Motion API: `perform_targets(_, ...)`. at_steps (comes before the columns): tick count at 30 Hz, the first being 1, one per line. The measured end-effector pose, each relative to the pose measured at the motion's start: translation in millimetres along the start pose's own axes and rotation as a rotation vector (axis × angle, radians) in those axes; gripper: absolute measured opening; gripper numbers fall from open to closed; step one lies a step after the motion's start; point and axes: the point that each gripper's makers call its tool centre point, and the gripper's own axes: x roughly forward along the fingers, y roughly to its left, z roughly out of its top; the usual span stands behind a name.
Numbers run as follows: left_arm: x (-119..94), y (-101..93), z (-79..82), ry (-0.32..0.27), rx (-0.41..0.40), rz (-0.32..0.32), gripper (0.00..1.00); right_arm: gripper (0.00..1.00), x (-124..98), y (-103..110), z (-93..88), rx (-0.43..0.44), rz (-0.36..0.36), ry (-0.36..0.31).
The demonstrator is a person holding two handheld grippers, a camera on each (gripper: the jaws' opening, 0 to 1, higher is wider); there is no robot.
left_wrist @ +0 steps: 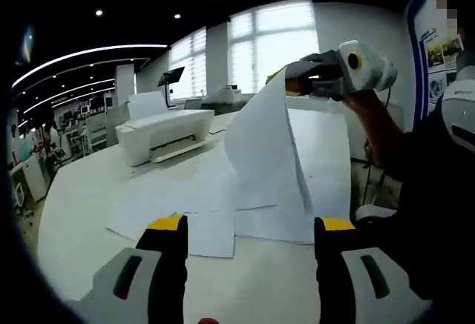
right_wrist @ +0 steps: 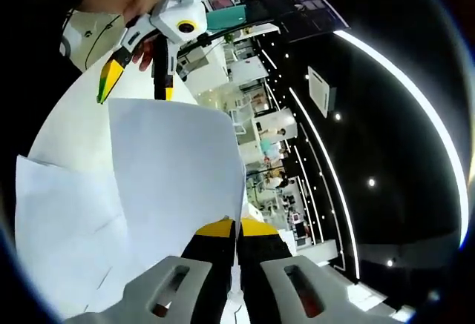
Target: Organize the stack of printing papers by aligning and flattening the scattered papers on the table
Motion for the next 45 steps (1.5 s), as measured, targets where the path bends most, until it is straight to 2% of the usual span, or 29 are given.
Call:
perform_targets(16,4.4,-14.7,9.6,-0.005,0.030,-0.035,0.73,0.00,9.8,14.9,11.9,-0.041,0.036,0.002)
perform_targets(27,6.8,-13.1,4.7,0.002,0.017,-0.037,0.73,0.00,22.2,29.2,22.1,-0.080,0.087,0.017)
perform_targets(45,14.6,-14.5,-4.9,0.003,-0.014,-0.047,0.72,0.00,35.5,50.8,30.7,-0.085,0.149,0.023)
